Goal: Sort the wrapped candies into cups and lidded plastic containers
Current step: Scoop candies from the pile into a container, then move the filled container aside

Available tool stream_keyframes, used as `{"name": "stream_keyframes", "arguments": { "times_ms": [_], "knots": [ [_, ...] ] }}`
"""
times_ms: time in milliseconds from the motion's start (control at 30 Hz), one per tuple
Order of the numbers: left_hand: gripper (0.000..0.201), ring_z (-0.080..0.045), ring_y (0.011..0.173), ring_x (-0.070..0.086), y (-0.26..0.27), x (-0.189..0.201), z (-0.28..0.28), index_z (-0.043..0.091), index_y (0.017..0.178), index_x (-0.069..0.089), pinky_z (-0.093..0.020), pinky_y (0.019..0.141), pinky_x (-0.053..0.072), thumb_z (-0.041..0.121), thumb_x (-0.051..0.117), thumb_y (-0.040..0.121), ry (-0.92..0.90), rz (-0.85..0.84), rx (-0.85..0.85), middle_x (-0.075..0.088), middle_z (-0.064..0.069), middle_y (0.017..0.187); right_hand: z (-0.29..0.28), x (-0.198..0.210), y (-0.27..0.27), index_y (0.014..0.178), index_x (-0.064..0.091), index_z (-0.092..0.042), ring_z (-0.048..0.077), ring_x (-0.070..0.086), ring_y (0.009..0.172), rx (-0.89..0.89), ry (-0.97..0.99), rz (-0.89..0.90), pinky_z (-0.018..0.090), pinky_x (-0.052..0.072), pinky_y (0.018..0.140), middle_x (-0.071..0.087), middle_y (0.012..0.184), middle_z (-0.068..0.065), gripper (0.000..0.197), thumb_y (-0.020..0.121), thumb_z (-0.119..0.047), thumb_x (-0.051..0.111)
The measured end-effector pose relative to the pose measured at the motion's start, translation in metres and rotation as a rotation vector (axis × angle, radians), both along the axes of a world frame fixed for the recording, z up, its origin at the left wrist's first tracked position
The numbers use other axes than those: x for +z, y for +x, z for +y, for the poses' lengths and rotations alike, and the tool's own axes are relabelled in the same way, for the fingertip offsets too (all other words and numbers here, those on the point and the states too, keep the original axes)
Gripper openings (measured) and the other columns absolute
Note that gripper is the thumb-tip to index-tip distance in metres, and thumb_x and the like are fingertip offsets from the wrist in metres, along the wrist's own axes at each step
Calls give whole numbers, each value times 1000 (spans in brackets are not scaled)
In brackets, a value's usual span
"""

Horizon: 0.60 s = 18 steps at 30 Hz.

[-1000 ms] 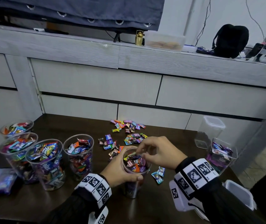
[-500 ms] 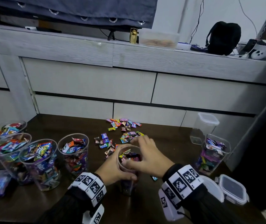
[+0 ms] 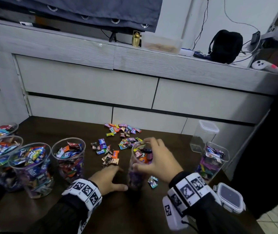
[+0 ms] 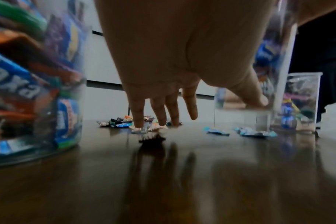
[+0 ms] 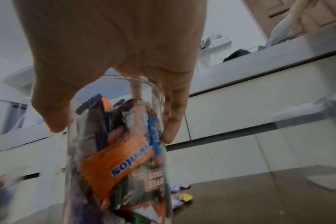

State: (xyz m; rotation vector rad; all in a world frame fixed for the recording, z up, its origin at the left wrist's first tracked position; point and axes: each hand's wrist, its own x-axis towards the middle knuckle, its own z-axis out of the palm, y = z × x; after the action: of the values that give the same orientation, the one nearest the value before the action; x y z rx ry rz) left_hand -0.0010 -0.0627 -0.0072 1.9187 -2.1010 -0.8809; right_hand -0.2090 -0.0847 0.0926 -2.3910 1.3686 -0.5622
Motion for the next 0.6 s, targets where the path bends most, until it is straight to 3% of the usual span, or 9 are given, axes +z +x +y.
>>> {"name": "stream_keyframes", "arguments": {
  "times_ms": [67, 167, 367, 600],
  "knots": [
    [71, -16, 138, 36, -6, -8, 0, 28, 143, 39, -38, 113, 33, 61, 62, 84, 24, -122, -2, 36, 2, 151, -16, 11, -15, 128, 39, -30, 15, 51, 110, -69, -26, -1, 23, 40, 87, 45, 122, -2, 82, 60, -59, 74],
    [69, -17, 148, 17, -13, -16, -1, 31, 145, 34, -44, 120, 17, 58, 59, 87, 38, -241, 2, 17, 2, 161, -46, 25, -41, 131, 37, -28, 22, 54, 109, -197, -32, 42, 26, 42, 86, 46, 124, 5, 80, 66, -55, 75],
    [74, -16, 147, 18, -17, -18, -1, 30, 145, 31, -42, 120, 17, 58, 63, 85, 24, -273, 15, 14, 3, 160, -104, 31, -81, 131, 37, -32, 36, 54, 108, -475, 11, 183, 48, 50, 93, 40, 124, 13, 75, 69, -46, 78],
    [73, -15, 147, 19, -16, -20, 0, 32, 146, 29, -40, 121, 17, 59, 60, 86, 7, -289, 3, 12, 4, 160, -143, 5, -86, 132, 39, -23, 41, 48, 115, -643, 84, 346, 47, 47, 94, 37, 129, 17, 71, 74, -43, 76]
  ]
}}
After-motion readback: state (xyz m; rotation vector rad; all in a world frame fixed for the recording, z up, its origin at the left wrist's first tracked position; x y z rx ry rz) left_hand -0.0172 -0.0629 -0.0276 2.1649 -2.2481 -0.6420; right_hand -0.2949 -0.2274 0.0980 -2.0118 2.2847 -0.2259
